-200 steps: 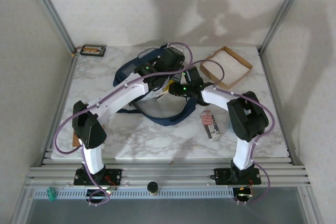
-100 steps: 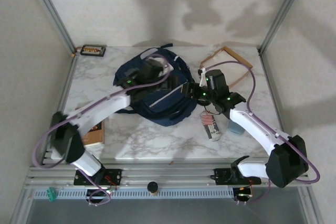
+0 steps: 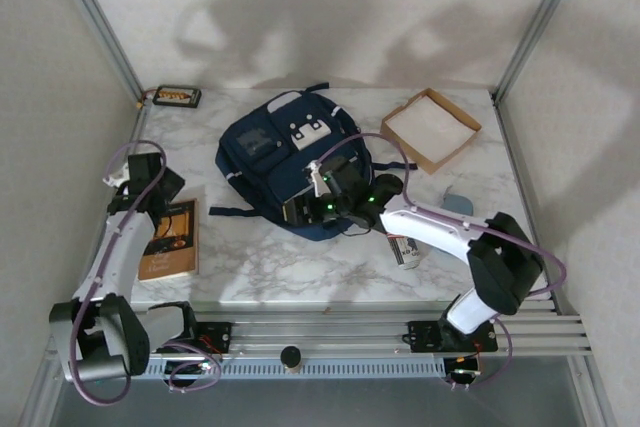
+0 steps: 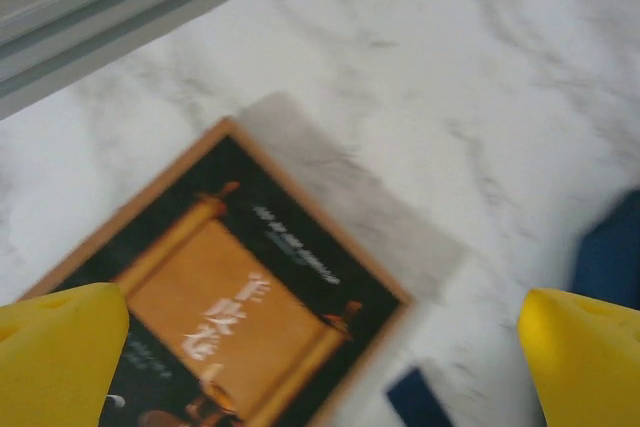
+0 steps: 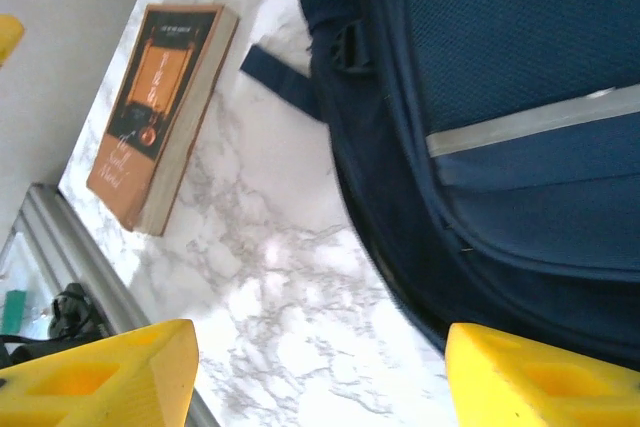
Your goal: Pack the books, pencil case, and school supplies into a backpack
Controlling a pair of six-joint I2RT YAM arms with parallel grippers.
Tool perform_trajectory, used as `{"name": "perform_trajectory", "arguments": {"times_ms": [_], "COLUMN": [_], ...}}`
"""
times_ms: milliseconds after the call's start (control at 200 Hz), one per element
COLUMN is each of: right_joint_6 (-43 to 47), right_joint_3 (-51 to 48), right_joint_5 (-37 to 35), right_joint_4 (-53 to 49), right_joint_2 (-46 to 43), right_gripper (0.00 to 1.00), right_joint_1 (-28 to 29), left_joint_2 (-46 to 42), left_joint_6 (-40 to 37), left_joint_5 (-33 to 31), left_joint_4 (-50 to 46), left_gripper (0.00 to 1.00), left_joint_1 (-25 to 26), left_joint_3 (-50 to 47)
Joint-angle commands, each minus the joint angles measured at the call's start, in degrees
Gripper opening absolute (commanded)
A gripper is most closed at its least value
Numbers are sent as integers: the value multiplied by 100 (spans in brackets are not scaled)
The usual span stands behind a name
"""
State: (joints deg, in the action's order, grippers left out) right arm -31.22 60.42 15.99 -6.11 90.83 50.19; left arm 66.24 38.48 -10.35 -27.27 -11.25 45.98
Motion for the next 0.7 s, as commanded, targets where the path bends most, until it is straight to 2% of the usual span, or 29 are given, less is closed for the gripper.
{"name": "perform_trajectory", "arguments": {"times_ms": [0,160,245,356,696], "right_joint_6": [-274,-218,-215,-184,66], "right_joint_3": [109,-5,-38,104,381], "right_joint_5": [224,259,126,120,-140], "right_joint_4": [539,699,662,524,-25], "right_joint_2": [224,405,452,632,620], "right_gripper": [68,70,71,72,81], "right_joint_1": [105,123,122,125,-77], "left_joint_2": [85,41,252,536,1125], "left_joint_6": [196,331,317,193,-69], "left_joint_5": [-97,-176,201,197,898], "left_joint_4": [30,278,425,447,590], "left_gripper": [99,99,99,99,99], "left_joint_1": [-376,-1100,-1484,-1607,-1674], "left_joint_3": [-199,-507,-614,-653,-1185]}}
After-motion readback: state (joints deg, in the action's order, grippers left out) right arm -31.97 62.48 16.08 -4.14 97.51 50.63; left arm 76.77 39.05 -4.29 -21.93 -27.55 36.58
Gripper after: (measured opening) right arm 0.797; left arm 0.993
